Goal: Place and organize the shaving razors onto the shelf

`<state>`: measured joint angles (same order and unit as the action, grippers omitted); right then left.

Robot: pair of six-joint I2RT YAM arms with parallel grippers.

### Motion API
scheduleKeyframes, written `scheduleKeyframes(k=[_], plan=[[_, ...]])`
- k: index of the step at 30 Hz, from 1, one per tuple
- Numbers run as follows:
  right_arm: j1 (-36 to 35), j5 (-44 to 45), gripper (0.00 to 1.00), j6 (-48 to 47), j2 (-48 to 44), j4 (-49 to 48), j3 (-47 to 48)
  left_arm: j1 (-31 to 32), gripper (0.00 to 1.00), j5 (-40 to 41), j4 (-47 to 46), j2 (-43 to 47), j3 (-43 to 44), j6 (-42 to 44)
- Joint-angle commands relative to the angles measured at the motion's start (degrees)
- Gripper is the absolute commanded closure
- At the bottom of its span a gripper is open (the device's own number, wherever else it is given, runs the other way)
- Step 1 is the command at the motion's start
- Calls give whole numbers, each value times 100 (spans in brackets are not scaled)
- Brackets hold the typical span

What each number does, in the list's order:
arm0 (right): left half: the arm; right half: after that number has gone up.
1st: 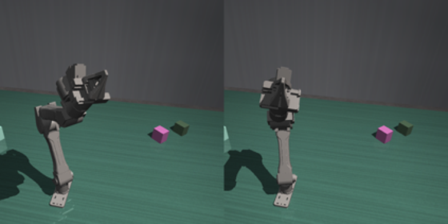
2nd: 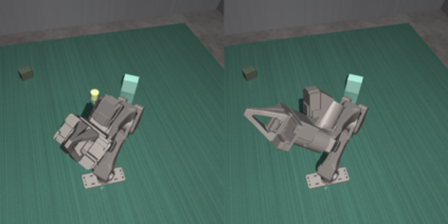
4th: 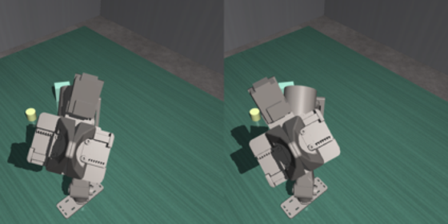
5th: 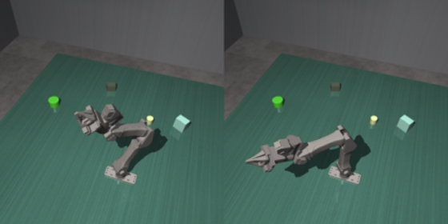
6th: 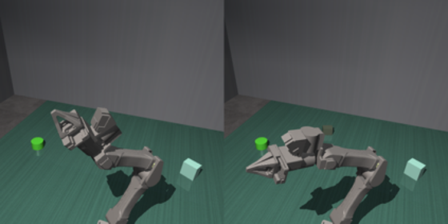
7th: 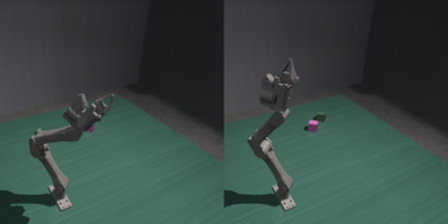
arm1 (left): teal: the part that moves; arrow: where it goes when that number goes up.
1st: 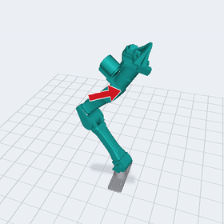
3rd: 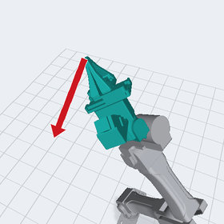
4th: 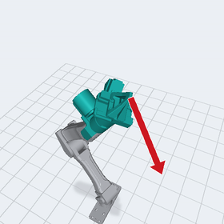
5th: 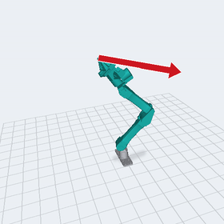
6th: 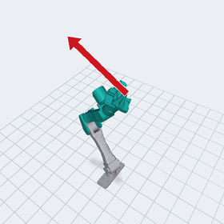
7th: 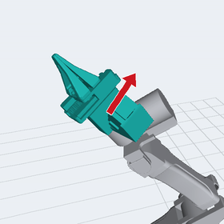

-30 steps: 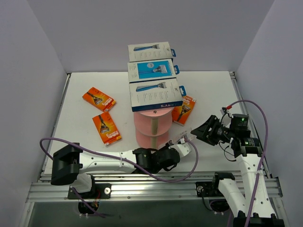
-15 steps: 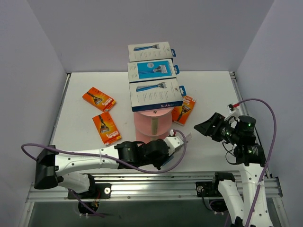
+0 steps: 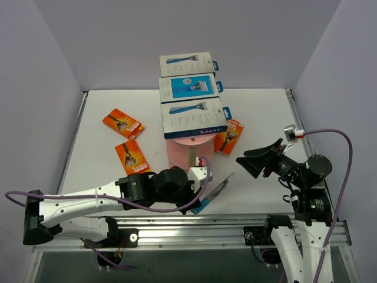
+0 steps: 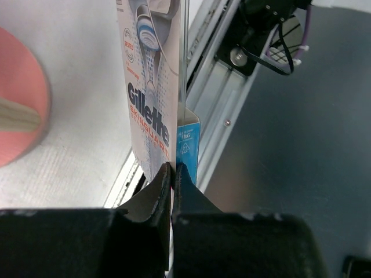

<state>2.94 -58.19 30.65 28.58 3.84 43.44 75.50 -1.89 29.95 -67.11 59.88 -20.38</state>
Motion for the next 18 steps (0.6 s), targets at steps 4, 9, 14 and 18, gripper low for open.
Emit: scheduleKeyframes(k=[4, 9, 14, 18], plan=[[-197, -1079, 41, 240, -248, -1404, 288, -45, 98, -671, 54, 619, 94, -185], [-461, -1124, 40, 186, -467, -1498, -10, -176, 98, -1225, -7, 998, 77, -221], [-680, -1177, 40, 161, -538, -1483, -99, -755, 98, -2279, -305, 1455, -134, -273], [-839, -1246, 41, 81, -511, -1420, -55, -975, 98, -2955, -341, 1631, -204, -168]])
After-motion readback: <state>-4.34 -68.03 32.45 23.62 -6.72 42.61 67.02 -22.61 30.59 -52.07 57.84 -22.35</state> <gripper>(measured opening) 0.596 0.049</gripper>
